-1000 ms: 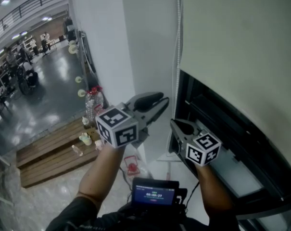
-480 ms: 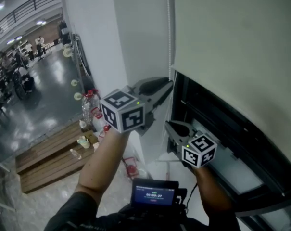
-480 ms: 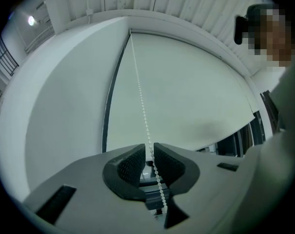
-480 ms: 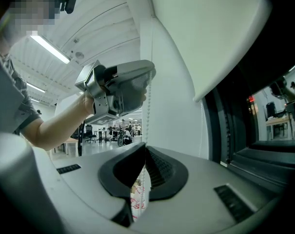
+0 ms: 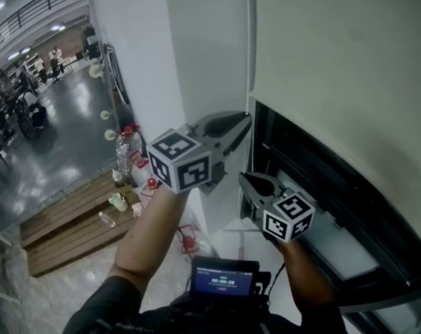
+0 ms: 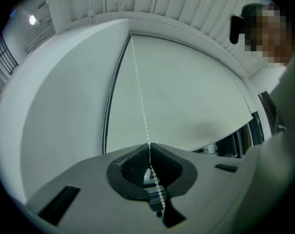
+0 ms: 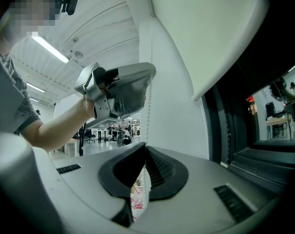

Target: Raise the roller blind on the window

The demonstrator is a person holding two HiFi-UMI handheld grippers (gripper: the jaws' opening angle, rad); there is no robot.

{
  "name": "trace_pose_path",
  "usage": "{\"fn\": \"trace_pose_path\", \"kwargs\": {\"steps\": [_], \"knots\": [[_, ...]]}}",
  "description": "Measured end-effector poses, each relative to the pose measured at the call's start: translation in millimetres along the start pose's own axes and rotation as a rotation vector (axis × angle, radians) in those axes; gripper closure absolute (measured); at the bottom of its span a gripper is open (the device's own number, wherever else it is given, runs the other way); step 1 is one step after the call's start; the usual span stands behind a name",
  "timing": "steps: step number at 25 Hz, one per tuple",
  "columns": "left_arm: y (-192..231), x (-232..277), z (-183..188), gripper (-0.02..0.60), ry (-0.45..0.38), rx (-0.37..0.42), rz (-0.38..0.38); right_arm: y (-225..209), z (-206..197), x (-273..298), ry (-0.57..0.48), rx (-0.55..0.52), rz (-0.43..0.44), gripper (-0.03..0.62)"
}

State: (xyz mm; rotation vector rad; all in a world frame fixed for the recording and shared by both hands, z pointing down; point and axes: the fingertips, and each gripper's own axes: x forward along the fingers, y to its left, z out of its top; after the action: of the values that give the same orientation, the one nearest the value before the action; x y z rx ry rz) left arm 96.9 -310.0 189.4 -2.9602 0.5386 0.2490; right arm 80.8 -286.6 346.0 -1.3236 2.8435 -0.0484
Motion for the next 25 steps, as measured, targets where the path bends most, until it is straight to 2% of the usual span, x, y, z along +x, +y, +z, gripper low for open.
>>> {"fn": "trace_pose_path", "kwargs": {"steps": [4,11,16,25], "knots": [[-5,-2,1,0.566,-0.020,0.014,-0.018,1,1,-1,-0.001,0.001,0.000,0.588],[-8,-4,-8,0.568,-0.030,0.033,-0.005,2,-9,1,0.017,0.005,0.011,0.588],[-9,-5,-20,0.568,-0.027,0.009,-0.008,1,-23,0,0.039,0.027,0.012,0.589],[-17,-9,-43,0.568,0.005,0.015,0.015,0,-48,0,0.089,0.049,0.010,0.589]]}}
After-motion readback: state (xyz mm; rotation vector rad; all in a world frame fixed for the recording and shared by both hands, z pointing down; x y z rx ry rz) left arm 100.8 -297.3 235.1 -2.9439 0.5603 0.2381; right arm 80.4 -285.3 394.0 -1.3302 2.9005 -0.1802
